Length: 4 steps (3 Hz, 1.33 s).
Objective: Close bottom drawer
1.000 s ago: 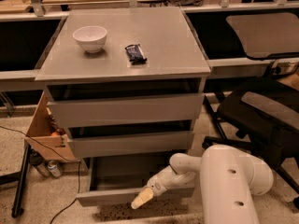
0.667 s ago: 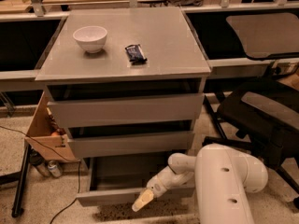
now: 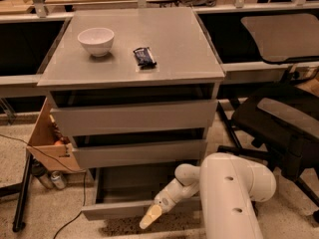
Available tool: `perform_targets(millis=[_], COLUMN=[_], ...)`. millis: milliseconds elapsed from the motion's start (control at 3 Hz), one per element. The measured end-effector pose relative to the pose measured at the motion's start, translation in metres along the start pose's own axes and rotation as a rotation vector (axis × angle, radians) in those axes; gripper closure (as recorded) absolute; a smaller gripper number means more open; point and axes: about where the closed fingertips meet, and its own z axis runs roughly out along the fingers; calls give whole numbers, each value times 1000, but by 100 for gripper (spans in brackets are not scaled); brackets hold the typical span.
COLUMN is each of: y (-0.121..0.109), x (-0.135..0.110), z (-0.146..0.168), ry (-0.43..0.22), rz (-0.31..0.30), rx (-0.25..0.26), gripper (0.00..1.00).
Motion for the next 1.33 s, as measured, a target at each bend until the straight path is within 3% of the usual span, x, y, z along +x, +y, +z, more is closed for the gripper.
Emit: perform_targets(millis=[333, 667, 1333], y=[-4, -11, -18], x=[-3, -2, -17], z=[10, 20, 12], ry=[24, 7, -136], rz=[11, 63, 153], rx=[-3, 0, 26], gripper=[0, 0, 0])
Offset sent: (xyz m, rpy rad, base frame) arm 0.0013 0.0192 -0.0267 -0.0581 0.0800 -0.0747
